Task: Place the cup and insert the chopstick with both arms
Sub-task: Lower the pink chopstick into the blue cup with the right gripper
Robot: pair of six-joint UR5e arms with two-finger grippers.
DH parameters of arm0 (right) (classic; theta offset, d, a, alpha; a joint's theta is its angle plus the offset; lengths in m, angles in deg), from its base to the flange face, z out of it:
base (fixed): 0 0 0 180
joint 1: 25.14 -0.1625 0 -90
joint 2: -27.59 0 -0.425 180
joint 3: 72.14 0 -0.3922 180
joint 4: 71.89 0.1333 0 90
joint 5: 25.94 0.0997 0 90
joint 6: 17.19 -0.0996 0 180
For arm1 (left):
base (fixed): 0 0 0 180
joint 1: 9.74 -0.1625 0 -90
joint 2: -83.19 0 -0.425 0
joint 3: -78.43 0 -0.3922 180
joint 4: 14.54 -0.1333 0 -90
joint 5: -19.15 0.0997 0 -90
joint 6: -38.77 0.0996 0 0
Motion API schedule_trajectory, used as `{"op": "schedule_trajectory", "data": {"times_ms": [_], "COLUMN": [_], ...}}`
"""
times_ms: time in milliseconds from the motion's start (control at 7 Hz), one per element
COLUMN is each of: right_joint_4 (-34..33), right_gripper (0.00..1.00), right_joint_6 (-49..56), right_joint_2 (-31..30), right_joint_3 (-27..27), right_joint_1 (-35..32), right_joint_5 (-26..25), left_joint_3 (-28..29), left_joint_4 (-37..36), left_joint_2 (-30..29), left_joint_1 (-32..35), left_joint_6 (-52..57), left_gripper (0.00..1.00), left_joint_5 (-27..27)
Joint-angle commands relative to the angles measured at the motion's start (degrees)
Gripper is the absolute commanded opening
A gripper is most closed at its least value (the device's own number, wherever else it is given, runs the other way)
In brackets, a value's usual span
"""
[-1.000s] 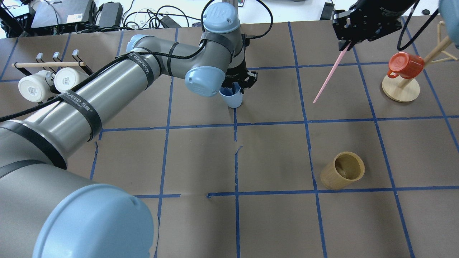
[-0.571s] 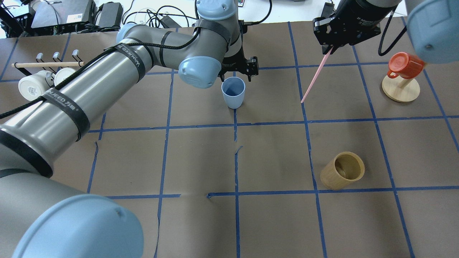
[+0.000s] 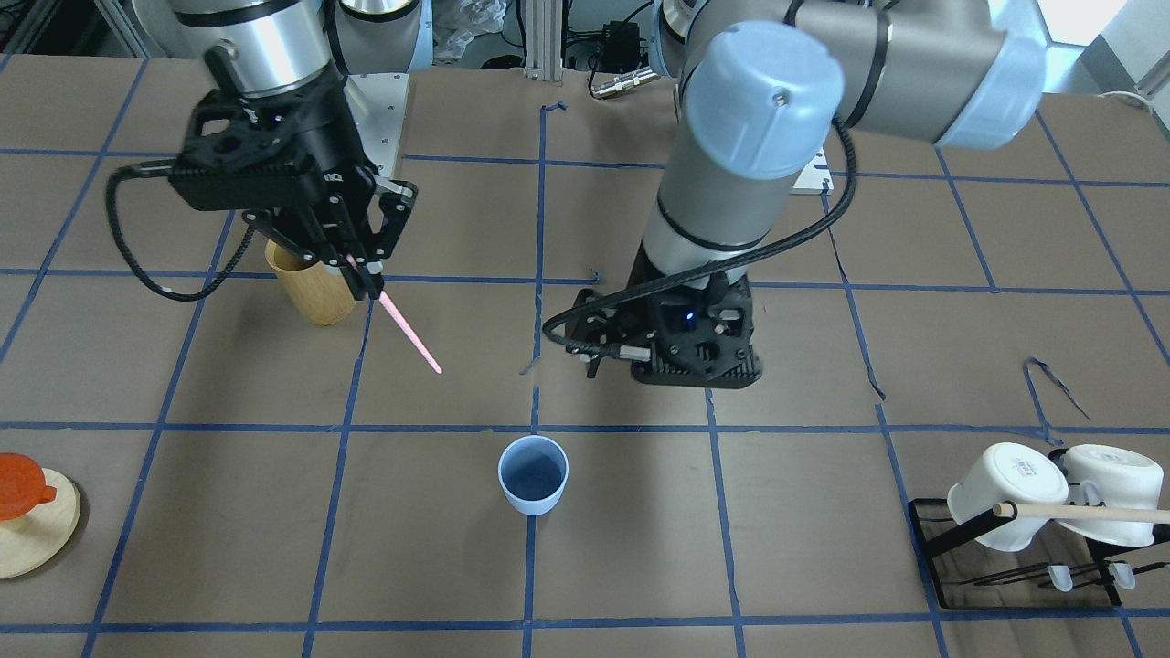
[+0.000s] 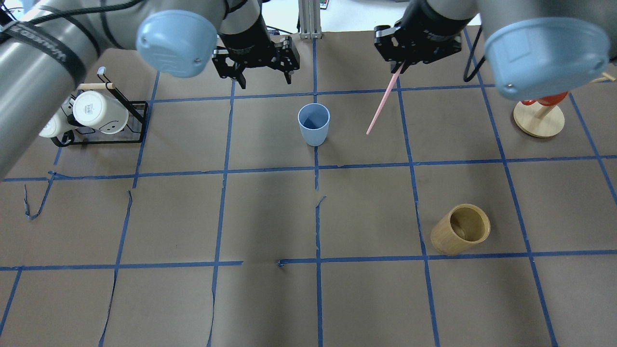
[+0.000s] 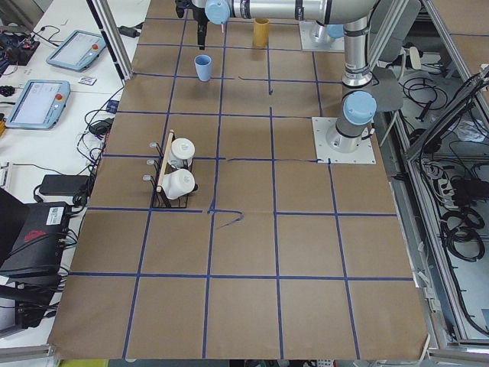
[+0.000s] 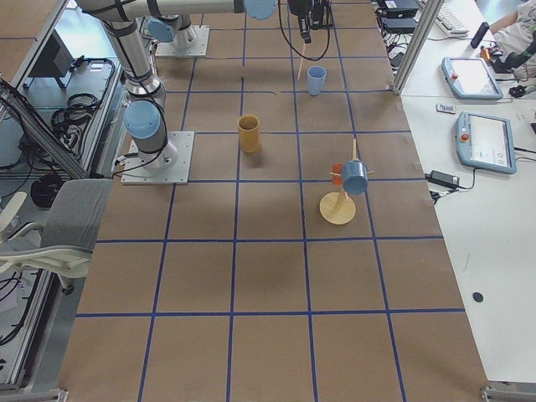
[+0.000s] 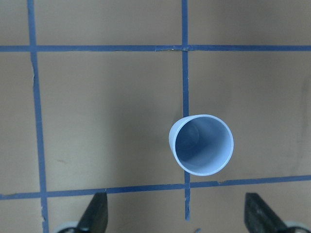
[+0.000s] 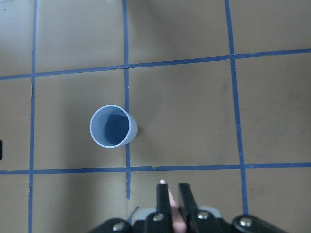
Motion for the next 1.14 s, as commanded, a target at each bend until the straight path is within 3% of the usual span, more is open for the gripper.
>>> {"op": "schedule_trajectory", "data": {"times_ms": [0,429,1000], "right_joint_4": [-5.46,-13.99,-15.76], "right_gripper": [0.0,0.0,0.0], "right_joint_6": [-5.19,-11.85,-12.93], "right_joint_2": [3.41,7.1,12.99], "right_joint_3": [0.16,0.16,2.0], "right_joint_1": [-3.54,-6.78,-8.64], "right_joint_5": [-0.3,-4.87,-5.39], "left_joint_3": [-1.94,-5.99,-9.07], "left_joint_4": [9.79,9.29,9.2], "left_joint_2": [6.91,12.56,14.23], "left_joint_1": [-6.57,-10.3,-9.86], "left_joint_6": [9.97,14.06,13.45], "left_gripper": [1.0,1.0,1.0], "left_joint_5": [0.11,3.17,2.66]}}
